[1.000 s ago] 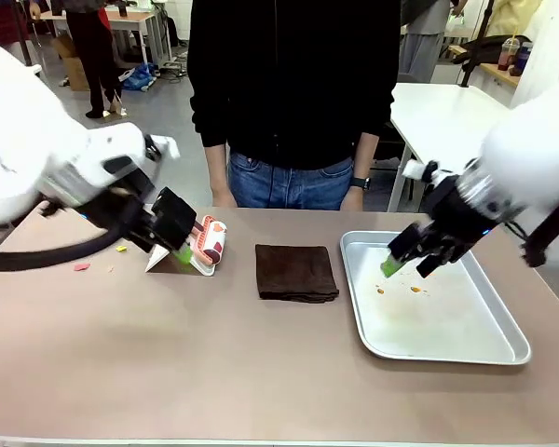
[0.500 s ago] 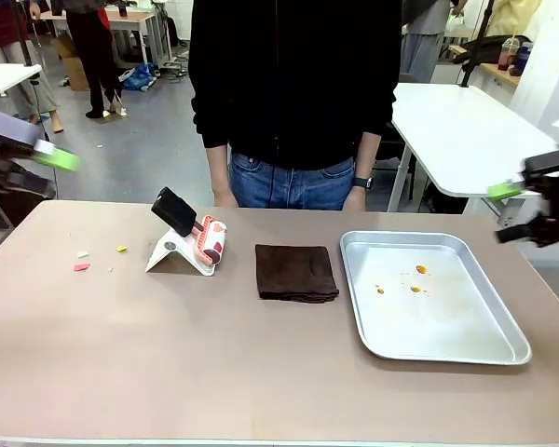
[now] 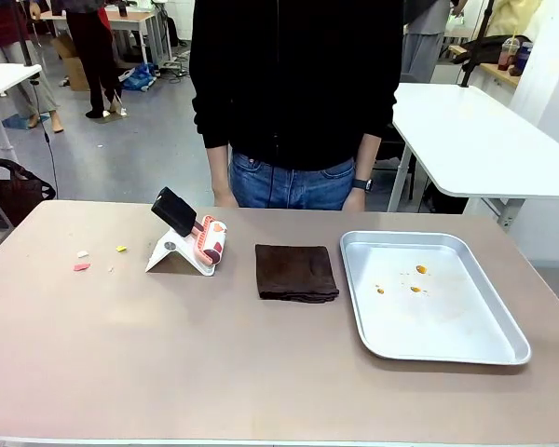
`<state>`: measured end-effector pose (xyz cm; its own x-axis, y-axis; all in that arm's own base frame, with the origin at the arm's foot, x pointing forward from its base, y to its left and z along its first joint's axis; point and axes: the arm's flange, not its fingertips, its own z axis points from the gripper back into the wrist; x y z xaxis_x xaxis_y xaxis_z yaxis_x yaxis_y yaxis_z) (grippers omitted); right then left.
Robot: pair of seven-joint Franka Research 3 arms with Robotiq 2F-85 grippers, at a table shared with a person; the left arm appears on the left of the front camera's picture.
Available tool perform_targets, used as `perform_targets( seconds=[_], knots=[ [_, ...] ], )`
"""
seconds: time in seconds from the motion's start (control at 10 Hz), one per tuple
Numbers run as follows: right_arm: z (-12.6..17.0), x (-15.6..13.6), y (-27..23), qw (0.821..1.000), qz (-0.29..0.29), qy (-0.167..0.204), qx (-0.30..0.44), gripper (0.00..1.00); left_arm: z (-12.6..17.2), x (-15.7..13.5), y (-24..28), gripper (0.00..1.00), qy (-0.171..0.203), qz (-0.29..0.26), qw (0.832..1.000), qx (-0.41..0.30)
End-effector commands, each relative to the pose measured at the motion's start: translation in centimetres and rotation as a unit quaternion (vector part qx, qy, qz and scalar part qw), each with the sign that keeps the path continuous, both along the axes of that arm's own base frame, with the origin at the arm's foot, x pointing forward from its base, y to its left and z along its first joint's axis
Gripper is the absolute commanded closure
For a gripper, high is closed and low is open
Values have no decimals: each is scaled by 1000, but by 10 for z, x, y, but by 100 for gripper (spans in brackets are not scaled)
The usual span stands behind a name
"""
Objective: Clean the surface of the table.
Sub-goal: Hold the Lint Roller with your left hand and the towel with your right hand.
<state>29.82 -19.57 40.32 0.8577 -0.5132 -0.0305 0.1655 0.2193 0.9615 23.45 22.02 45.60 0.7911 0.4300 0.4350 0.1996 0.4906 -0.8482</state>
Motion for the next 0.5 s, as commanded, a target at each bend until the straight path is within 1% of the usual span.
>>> perform_targets(
  seconds=[0.0, 0.1, 0.2, 0.3, 0.4],
  knots=[
    [-10, 4, -14, 1000, -18, -11, 18, 0, -62, -20, -39, 0, 3, 29, 998, -55],
    [-14, 3, -19, 999, -34, -10, 21, 0, -68, -20, -41, 0, 0, 37, 997, -63],
    [-16, 0, -19, 998, -52, -28, -5, 0, -71, -17, -44, 0, 5, 57, 997, -47],
    [-17, -5, -19, 999, -31, 11, 17, 0, -38, -5, 22, 0, 18, 36, 998, -50],
    [-17, -5, -19, 999, -31, 11, 17, 0, -38, -5, 22, 0, 18, 36, 998, -50]
  ],
)
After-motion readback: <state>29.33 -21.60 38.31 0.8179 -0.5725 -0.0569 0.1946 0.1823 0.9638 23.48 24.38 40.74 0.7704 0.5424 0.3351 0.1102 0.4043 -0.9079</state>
